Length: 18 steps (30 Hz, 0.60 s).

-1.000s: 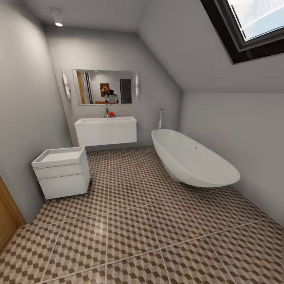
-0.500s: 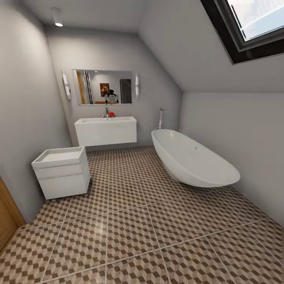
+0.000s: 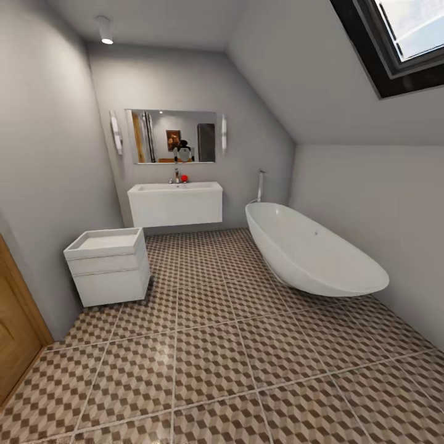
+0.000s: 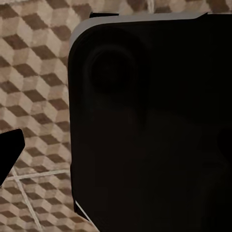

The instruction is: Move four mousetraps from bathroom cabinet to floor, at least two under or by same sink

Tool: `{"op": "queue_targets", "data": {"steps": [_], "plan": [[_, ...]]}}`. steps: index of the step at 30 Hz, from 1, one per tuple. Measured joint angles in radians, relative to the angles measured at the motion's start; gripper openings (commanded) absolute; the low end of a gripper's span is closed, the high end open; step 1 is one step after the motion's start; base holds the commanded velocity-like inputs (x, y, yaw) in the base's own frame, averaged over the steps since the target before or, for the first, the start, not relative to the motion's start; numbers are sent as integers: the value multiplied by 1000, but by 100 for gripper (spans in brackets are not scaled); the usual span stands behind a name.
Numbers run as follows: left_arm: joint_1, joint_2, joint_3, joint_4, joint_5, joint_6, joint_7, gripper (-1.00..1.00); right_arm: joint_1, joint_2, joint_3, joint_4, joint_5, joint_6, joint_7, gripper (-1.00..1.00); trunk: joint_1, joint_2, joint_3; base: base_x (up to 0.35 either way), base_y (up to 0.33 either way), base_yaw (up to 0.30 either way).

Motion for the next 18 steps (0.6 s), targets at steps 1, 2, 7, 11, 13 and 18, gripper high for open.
{"op": "queue_targets", "data": {"steps": [1, 2, 7, 11, 13, 18], "plan": [[0, 0, 0, 0, 0, 0, 0, 100, 0, 0, 0, 0, 0, 0, 0, 100, 0, 0, 0, 0, 0, 251], [0, 0, 0, 0, 0, 0, 0, 100, 0, 0, 0, 0, 0, 0, -1, 100, 0, 0, 0, 0, 0, 261], [0, 0, 0, 0, 0, 0, 0, 100, 0, 0, 4, 0, 2, -1, -3, 100, 0, 0, 0, 0, 0, 264], [0, 0, -4, -1, -2, 0, -1, 100, 0, 1, 6, 0, 3, -1, -5, 100, 0, 0, 0, 0, 0, 267], [0, 2, -7, -1, -3, 0, -1, 100, 0, 1, 6, 0, 4, -1, -5, 100, 0, 0, 0, 0, 0, 268], [0, 15, -8, -3, -5, -1, -1, 100, 0, 1, 6, 0, 5, -1, -6, 100, 0, 0, 0, 0, 0, 268]]}}
